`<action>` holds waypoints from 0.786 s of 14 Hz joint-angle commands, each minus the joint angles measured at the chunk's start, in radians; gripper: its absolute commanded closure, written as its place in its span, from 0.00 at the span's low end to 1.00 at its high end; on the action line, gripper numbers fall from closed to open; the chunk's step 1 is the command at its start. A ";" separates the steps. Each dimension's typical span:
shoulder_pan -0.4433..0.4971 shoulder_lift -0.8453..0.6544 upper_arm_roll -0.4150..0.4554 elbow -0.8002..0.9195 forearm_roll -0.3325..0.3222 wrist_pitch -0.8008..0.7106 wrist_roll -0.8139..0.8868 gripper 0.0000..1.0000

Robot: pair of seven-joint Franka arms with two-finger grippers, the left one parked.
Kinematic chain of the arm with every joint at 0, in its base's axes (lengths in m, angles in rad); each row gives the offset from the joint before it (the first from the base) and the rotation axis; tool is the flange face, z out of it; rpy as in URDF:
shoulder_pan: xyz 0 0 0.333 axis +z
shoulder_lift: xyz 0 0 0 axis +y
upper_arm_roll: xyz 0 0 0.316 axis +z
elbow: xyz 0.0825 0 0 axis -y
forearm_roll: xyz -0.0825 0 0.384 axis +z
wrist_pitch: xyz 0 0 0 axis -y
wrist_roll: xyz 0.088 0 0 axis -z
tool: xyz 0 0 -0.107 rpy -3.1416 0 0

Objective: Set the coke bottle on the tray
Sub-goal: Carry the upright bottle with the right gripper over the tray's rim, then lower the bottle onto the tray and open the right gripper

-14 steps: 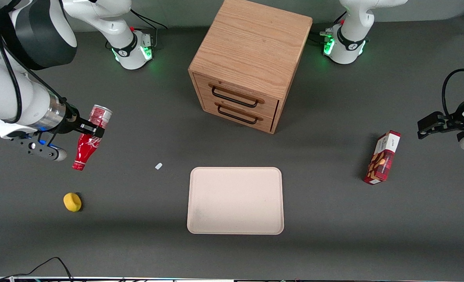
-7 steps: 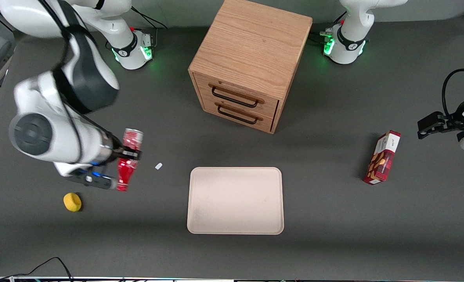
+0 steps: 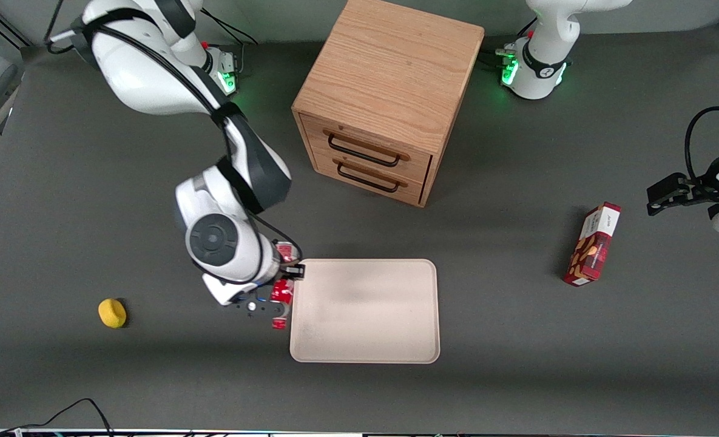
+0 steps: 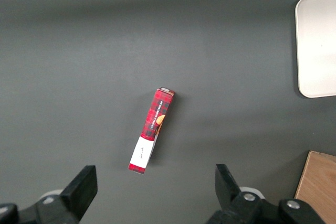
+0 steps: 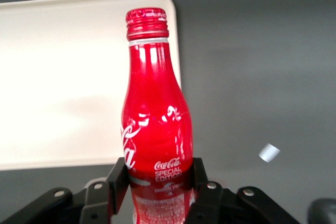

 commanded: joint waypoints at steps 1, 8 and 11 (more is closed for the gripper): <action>0.021 0.097 -0.021 0.069 -0.001 0.067 -0.028 1.00; 0.021 0.195 -0.021 0.066 -0.004 0.189 -0.027 1.00; 0.022 0.218 -0.020 0.059 -0.055 0.212 -0.027 1.00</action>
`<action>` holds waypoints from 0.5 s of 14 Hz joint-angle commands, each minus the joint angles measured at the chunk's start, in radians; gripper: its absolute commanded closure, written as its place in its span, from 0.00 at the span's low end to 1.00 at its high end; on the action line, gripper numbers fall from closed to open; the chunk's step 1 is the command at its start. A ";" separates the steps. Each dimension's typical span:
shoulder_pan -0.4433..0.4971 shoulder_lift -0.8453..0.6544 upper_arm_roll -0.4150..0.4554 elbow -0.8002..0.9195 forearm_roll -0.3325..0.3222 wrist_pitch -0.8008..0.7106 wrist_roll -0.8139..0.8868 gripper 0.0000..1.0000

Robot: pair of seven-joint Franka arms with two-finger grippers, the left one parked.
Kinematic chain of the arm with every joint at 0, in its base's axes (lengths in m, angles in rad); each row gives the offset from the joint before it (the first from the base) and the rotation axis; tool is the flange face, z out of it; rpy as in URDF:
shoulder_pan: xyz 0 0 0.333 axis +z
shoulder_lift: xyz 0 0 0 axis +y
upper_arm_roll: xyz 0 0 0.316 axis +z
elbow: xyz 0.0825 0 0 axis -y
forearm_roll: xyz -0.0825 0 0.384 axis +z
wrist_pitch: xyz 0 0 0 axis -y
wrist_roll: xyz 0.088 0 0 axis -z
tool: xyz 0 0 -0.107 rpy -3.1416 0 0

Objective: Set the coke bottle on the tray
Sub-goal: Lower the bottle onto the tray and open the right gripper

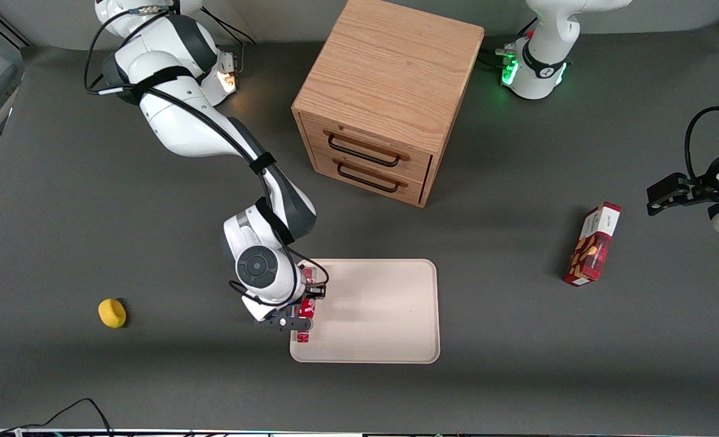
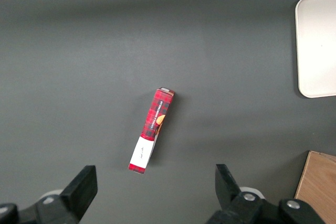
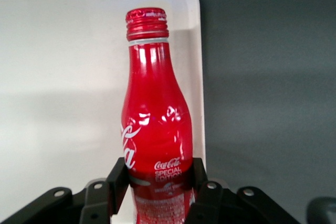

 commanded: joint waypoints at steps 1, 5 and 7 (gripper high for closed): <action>0.009 0.029 -0.005 0.041 -0.022 0.010 -0.018 1.00; 0.007 0.037 -0.005 0.040 -0.022 0.016 -0.016 0.46; 0.007 0.038 -0.005 0.040 -0.025 0.017 -0.015 0.00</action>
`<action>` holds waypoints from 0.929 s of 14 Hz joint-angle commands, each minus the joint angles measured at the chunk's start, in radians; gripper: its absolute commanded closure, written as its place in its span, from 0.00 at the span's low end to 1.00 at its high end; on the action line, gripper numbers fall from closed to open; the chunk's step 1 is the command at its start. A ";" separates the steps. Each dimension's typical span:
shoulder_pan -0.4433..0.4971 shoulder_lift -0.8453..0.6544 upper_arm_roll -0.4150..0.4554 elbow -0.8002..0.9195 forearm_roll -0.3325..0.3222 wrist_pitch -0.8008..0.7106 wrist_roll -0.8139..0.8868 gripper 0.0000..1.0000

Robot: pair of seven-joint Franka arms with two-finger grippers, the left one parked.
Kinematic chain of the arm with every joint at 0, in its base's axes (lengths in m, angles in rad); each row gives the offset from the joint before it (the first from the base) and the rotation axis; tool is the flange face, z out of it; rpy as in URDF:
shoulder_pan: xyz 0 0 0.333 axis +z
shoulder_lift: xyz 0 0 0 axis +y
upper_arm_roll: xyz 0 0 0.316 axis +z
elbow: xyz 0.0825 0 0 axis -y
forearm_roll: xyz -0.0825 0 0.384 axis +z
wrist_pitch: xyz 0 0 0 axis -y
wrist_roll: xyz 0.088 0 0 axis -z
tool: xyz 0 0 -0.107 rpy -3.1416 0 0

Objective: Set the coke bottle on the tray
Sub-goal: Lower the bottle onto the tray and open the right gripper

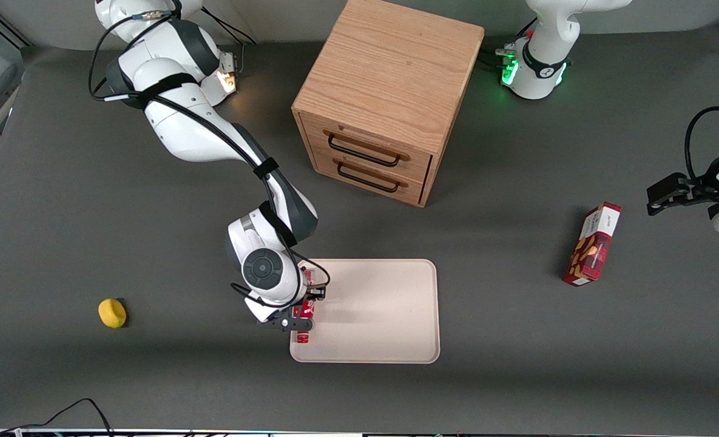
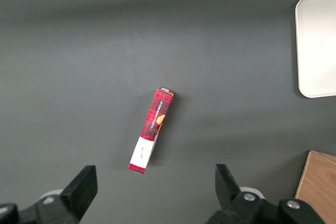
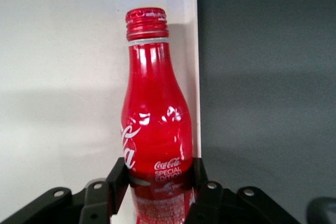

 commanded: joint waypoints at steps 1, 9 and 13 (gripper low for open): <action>0.007 0.017 -0.005 0.037 -0.013 0.003 -0.015 0.00; 0.006 0.015 -0.005 0.037 -0.013 0.001 -0.014 0.00; -0.006 -0.102 0.001 -0.037 -0.010 -0.086 -0.018 0.00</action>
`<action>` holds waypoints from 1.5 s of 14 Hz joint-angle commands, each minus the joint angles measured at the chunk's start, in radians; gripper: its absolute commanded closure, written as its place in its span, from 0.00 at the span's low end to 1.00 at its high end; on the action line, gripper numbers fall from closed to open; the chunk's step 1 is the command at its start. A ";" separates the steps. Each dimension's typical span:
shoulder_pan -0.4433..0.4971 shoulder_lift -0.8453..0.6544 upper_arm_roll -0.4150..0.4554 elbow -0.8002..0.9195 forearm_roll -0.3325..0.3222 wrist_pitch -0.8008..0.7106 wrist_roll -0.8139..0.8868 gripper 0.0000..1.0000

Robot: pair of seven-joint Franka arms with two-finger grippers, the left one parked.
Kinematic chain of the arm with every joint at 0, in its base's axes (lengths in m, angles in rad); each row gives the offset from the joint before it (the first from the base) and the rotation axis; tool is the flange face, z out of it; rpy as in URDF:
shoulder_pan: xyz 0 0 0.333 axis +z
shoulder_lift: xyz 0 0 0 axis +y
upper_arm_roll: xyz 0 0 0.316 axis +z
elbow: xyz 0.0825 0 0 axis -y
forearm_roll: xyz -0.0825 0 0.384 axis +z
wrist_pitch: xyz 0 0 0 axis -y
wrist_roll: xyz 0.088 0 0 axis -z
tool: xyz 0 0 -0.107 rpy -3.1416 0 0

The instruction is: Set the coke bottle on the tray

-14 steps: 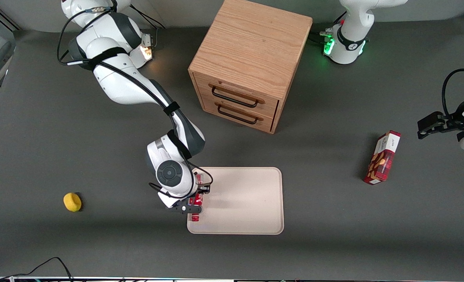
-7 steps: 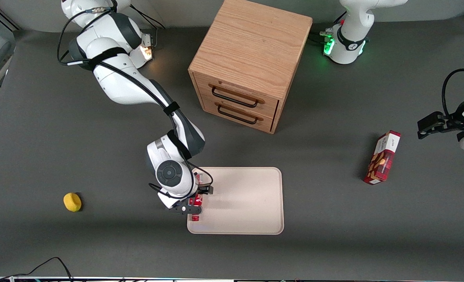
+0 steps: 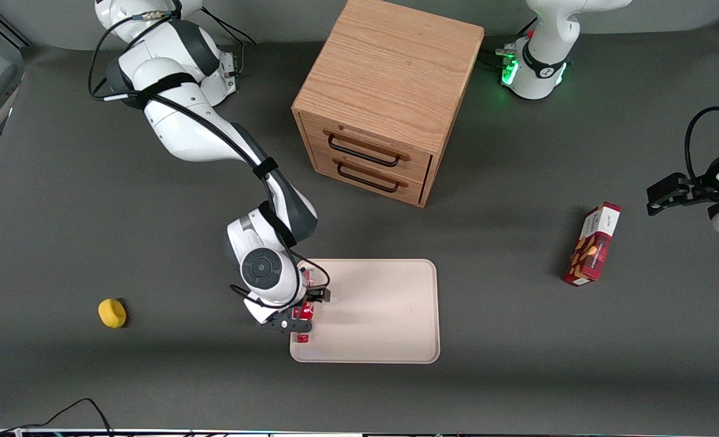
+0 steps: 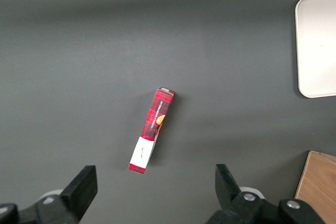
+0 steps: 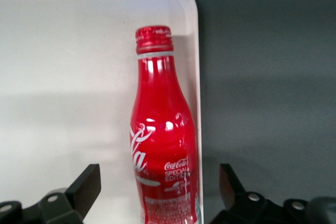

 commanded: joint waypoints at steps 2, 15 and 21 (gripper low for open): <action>-0.038 -0.205 0.014 -0.160 0.005 -0.111 -0.025 0.00; -0.155 -1.137 -0.188 -0.953 0.158 -0.280 -0.511 0.00; -0.174 -1.151 -0.211 -0.777 0.146 -0.444 -0.525 0.00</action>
